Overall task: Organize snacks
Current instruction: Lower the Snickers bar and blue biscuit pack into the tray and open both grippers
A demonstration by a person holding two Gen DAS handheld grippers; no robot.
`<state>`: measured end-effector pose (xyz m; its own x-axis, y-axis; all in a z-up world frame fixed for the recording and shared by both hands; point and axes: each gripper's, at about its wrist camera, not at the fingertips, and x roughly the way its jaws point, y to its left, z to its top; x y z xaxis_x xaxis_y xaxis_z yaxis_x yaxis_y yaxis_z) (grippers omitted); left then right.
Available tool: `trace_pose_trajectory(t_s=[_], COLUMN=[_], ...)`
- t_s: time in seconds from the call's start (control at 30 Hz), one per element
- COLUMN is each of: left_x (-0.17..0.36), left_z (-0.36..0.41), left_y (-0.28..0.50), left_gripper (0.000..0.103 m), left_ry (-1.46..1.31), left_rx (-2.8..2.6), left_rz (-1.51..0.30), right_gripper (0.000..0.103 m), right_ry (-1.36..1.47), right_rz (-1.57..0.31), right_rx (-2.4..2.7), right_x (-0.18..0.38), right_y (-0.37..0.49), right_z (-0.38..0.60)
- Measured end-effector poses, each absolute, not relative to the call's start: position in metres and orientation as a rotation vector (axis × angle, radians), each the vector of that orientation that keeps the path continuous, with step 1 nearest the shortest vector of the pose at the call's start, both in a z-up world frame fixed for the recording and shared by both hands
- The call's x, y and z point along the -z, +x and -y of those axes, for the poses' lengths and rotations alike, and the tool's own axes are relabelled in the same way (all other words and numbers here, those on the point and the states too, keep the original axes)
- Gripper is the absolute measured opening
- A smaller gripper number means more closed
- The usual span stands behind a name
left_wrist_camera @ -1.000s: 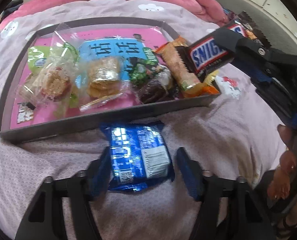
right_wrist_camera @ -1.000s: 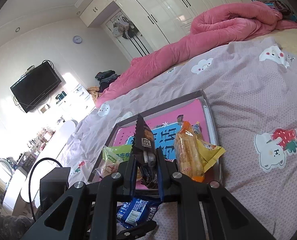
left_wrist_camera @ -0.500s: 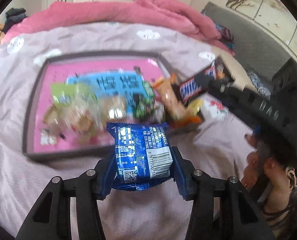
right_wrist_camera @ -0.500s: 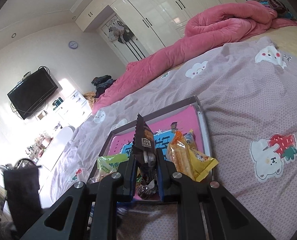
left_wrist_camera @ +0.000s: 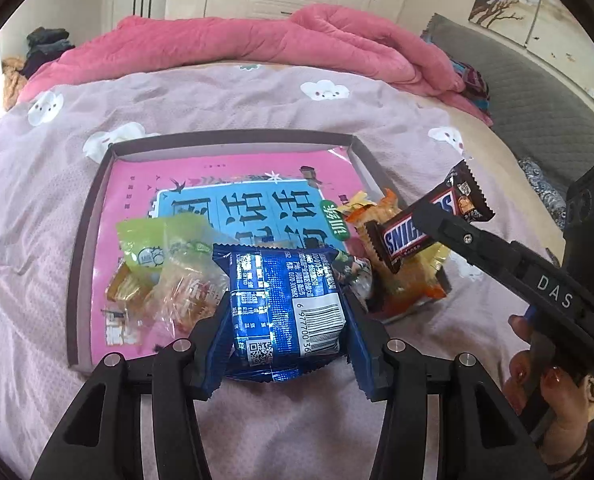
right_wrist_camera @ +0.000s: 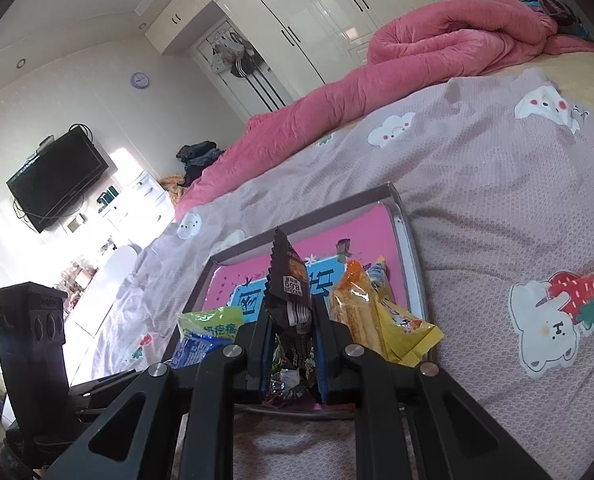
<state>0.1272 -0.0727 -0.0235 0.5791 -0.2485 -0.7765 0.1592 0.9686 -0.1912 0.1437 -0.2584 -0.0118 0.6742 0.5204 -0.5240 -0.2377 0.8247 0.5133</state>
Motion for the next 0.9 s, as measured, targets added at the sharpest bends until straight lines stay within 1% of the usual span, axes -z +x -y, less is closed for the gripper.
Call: trace_pose_trajectory(t_s=[0.47,0.57,0.7,0.9], left_x=[0.035,0.037,0.040,0.041], left_z=[0.076,0.077,0.077,0.074], left_y=[0.142,0.144,0.146,0.148], left_gripper=[0.053,0.053,0.053,0.053], left_ry=[-0.109,-0.113,-0.119,-0.129], left_rx=[0.231,0.229,0.225,0.220], left_rz=[-0.940,-0.948,-0.957,-0.960], right_gripper=[0.019,0.023,0.032,0.037], right_ry=[0.422,0.419,0.418,0.426], right_rz=[-0.763,-0.759,-0.746,-0.727], right_rx=[-0.374,-0.355,-0.333,-0.321], right_x=[0.026,0.026,0.023,0.018], right_y=[0.151,0.150,0.148,0.144], right_z=[0.262,0.264,0.268,0.274])
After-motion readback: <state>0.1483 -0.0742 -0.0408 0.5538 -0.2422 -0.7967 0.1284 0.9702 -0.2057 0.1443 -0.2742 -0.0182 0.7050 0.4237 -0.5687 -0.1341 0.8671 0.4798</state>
